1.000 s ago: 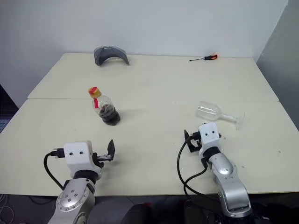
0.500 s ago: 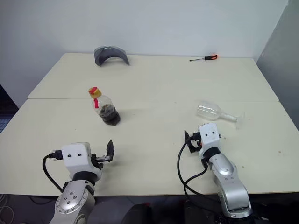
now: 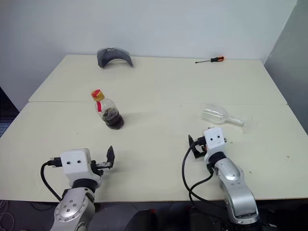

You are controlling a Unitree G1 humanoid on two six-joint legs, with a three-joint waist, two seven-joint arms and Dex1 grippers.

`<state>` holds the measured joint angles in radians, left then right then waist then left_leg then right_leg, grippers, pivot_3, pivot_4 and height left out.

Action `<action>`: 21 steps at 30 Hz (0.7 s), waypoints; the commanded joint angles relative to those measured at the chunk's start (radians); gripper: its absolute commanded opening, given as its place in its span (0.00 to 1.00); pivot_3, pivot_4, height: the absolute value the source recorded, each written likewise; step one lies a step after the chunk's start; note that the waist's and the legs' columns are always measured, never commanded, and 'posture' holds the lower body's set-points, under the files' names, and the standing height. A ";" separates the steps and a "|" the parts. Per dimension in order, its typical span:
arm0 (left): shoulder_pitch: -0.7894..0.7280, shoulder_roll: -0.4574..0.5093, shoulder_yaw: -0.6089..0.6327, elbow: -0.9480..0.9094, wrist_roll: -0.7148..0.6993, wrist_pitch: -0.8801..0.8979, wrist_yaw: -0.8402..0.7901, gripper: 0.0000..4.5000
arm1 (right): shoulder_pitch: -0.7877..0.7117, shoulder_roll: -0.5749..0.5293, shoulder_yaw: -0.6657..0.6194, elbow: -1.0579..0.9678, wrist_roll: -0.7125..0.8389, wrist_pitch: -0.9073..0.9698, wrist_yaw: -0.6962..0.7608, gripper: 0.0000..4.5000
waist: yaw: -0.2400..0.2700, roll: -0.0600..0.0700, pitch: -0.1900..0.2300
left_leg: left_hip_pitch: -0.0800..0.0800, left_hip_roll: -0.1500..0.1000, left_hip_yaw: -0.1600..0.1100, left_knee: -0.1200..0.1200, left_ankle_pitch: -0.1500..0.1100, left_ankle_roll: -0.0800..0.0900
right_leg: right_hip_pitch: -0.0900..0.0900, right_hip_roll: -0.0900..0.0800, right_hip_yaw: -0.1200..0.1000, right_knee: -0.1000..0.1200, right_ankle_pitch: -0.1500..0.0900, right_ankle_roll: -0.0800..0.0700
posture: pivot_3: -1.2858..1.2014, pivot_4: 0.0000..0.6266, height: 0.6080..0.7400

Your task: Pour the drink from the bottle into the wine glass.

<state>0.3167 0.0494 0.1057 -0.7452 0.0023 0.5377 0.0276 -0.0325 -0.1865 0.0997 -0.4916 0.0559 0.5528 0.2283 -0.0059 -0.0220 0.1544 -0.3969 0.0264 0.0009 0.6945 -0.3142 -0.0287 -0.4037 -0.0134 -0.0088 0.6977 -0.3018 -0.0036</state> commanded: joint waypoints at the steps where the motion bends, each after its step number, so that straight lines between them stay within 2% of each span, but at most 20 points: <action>1: -0.037 0.030 0.032 0.008 -0.005 -0.055 -0.021 1.00 | -0.060 -0.033 -0.068 0.002 0.161 -0.043 0.162 1.00 | 0.000 0.000 0.000 | 0.000 0.000 0.000 0.000 0.000 0.000 | 0.000 0.000 0.000 0.000 0.000 0.000 | 0.52 0.24 1.00; 2: -0.047 0.041 0.039 0.023 -0.009 -0.071 -0.031 1.00 | -0.080 -0.058 -0.093 0.005 0.224 -0.048 0.233 1.00 | 0.000 0.000 0.000 | 0.000 0.000 0.000 0.000 0.000 0.000 | 0.000 0.000 0.000 0.000 0.000 0.000 | 0.52 0.24 1.00; 5: -0.084 0.065 0.066 0.088 -0.034 -0.106 -0.060 1.00 | -0.157 -0.156 -0.211 -0.003 0.556 0.064 0.486 1.00 | 0.000 0.001 0.001 | 0.000 -0.001 0.000 0.000 0.000 0.000 | 0.000 0.000 0.000 0.000 0.000 0.000 | 0.52 0.24 1.00; 7: -0.119 0.097 0.069 0.131 -0.046 -0.132 -0.098 1.00 | -0.192 -0.229 -0.234 0.012 0.643 0.110 0.566 1.00 | 0.001 0.000 0.001 | 0.000 0.000 -0.001 0.000 0.000 0.001 | 0.001 0.000 -0.001 0.000 0.000 0.000 | 0.52 0.24 1.00; 10: -0.176 0.129 0.084 0.192 -0.070 -0.149 -0.129 1.00 | -0.232 -0.295 -0.185 0.049 0.620 0.083 0.626 1.00 | 0.002 0.000 0.000 | 0.000 0.000 -0.001 0.000 0.000 0.001 | 0.001 0.000 -0.002 0.000 0.000 0.000 | 0.52 0.24 1.00; 15: -0.242 0.162 0.088 0.273 -0.088 -0.178 -0.166 1.00 | -0.300 -0.221 -0.127 0.058 0.605 0.091 0.524 1.00 | -0.002 0.000 0.000 | 0.001 0.001 0.000 0.000 0.000 0.001 | 0.001 0.000 -0.001 0.001 0.000 0.000 | 0.52 0.24 1.00; 21: -0.310 0.189 0.118 0.326 -0.090 -0.180 -0.159 1.00 | -0.321 -0.221 -0.108 0.052 0.599 0.084 0.493 1.00 | 0.007 0.000 0.000 | -0.001 -0.001 -0.001 0.001 0.000 0.001 | 0.000 -0.002 -0.001 0.000 0.000 0.000 | 0.52 0.24 1.00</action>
<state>0.0222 0.2286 0.2138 -0.4125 -0.0822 0.3800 -0.1318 -0.3282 -0.4052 0.0039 -0.4101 0.6489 0.6471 0.7324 0.0007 -0.0217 0.1549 -0.3978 0.0259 0.0001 0.6958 -0.3146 -0.0280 -0.4033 -0.0151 -0.0099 0.6980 -0.3014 -0.0038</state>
